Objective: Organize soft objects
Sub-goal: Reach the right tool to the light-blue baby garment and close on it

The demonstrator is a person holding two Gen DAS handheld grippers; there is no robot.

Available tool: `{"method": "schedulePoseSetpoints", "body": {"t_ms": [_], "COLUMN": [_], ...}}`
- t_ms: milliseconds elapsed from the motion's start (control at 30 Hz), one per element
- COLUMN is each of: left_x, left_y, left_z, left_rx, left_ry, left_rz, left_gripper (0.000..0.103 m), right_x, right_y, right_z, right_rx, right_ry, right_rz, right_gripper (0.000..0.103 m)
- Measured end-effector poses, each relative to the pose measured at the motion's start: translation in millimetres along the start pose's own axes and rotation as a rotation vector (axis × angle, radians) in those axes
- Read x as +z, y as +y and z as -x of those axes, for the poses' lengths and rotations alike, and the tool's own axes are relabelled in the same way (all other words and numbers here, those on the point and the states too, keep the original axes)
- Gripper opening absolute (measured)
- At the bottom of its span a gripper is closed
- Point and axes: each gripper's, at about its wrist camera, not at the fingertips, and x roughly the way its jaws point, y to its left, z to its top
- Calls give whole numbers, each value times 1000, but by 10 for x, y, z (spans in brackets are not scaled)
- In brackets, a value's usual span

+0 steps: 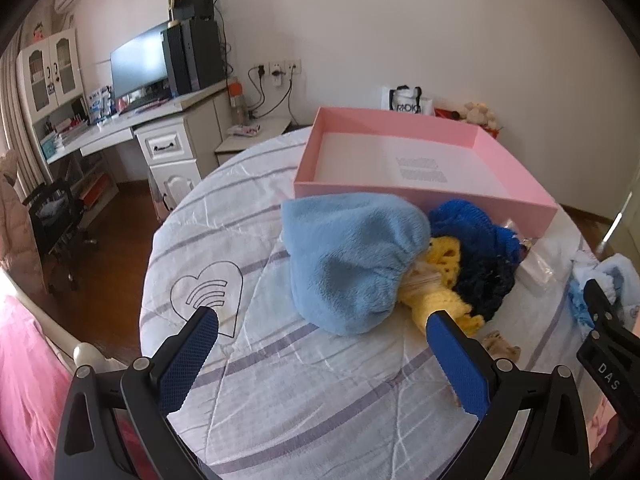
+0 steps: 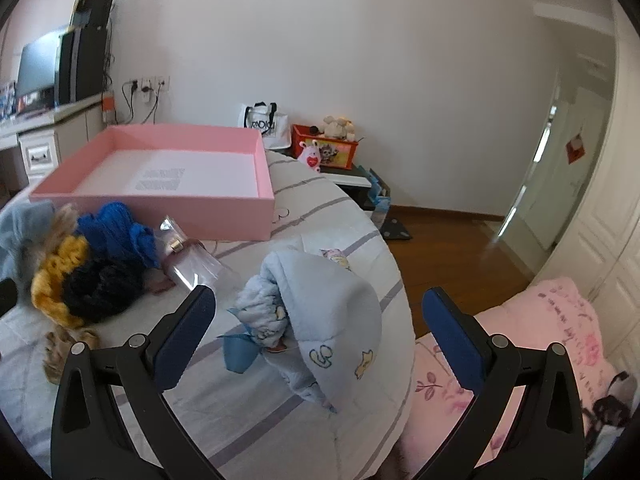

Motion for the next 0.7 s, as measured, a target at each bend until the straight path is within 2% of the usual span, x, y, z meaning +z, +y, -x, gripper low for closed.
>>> {"method": "schedulePoseSetpoints", "body": {"t_ms": [200, 333, 367, 467, 700], "left_x": [12, 26, 27, 31, 48], "left_y": [37, 45, 51, 53, 35], "left_z": [-140, -272, -293, -301, -272], "left_rx": [-19, -26, -26, -28, -69], "left_ry": [26, 34, 34, 38, 33], "left_rz": [10, 9, 9, 10, 3], "left_gripper": [103, 103, 103, 103, 103], "right_x": [-50, -91, -98, -107, -100], "right_y": [31, -38, -64, -155, -235], "right_z": [-203, -318, -335, -338, -310], "right_rx": [-1, 28, 45, 101, 127], "right_ry": [54, 79, 79, 69, 49], "right_rz": [18, -23, -38, -92, -110], "right_gripper": [103, 103, 99, 77, 67]}}
